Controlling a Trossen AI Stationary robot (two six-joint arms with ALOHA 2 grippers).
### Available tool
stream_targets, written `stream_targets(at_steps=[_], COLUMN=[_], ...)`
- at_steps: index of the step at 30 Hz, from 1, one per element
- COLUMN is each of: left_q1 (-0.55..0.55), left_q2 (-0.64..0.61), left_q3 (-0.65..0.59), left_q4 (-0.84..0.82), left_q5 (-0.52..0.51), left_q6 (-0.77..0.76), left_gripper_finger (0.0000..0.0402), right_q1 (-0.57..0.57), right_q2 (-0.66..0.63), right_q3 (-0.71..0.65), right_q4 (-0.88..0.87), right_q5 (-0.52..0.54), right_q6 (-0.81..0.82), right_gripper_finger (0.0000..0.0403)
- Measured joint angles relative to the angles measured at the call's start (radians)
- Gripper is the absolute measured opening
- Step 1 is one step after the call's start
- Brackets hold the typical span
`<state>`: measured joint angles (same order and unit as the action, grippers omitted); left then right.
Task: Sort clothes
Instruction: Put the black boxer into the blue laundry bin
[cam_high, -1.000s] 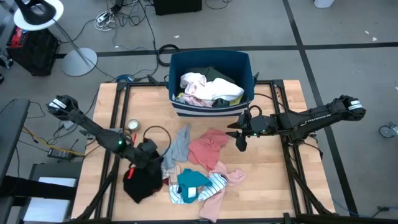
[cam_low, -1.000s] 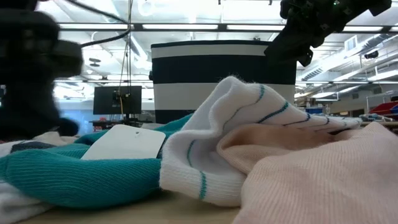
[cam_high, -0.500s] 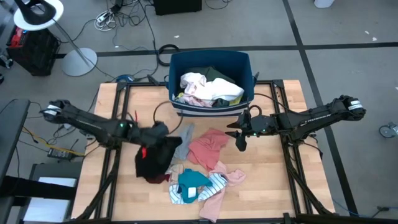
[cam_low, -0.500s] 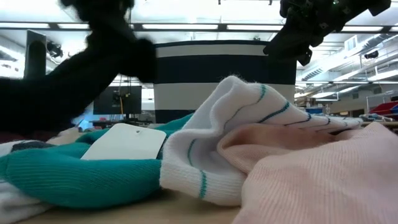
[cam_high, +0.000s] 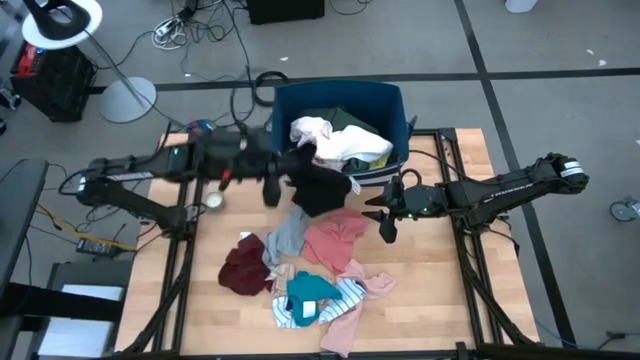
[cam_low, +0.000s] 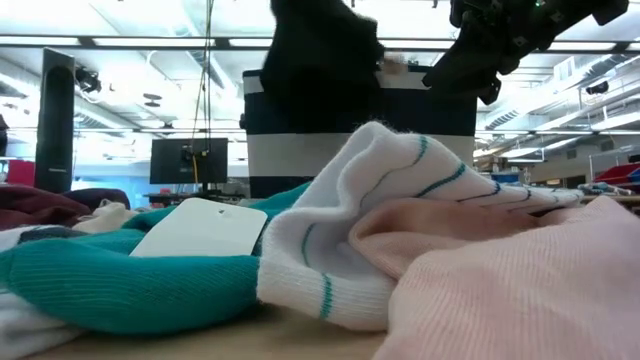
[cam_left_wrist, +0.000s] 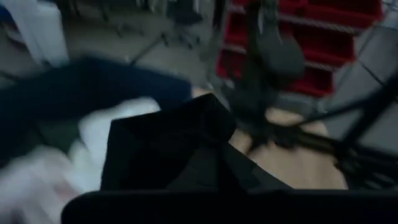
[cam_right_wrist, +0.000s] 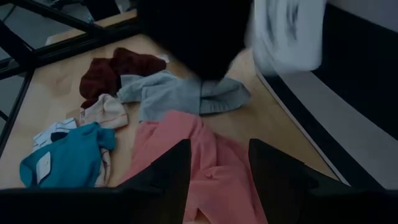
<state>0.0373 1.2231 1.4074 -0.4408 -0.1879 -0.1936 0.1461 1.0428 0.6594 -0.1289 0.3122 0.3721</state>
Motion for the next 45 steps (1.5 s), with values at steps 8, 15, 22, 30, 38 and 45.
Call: stream_targets(at_steps=[8,15,22,30,38,45], left_q1=[0.186,0.322,0.376,0.381,0.385,0.394], left_q2=[0.241,0.459,0.606,0.804,0.997,1.086], left_q3=[0.419,0.736,0.833,0.737,0.729,0.735], left_q4=[-0.004,-0.133,-0.29,-0.378,-0.36,-0.344], left_q5=[0.133,0.23,0.272,0.275,0.286,0.296], left_q6=[0.179,0.205,0.198,0.242,0.162,0.115], left_gripper_finger=[0.0,0.0,0.0,0.0006,0.0061,0.0125], right_q1=[0.0,0.0,0.0,0.0,0.0,0.0], right_q2=[0.0,0.0,0.0,0.0,0.0,0.0], right_q3=[0.0,0.0,0.0,0.0,0.0,0.0], right_q4=[0.003,-0.003,-0.019,-0.032,-0.033,-0.041], right_q5=[0.0,0.0,0.0,0.0,0.0,0.0], right_q6=[-0.006,-0.015,-0.027,-0.027,-0.027,-0.03], right_gripper_finger=[0.0165,0.0165,0.0165,0.0165,0.0165,0.0165])
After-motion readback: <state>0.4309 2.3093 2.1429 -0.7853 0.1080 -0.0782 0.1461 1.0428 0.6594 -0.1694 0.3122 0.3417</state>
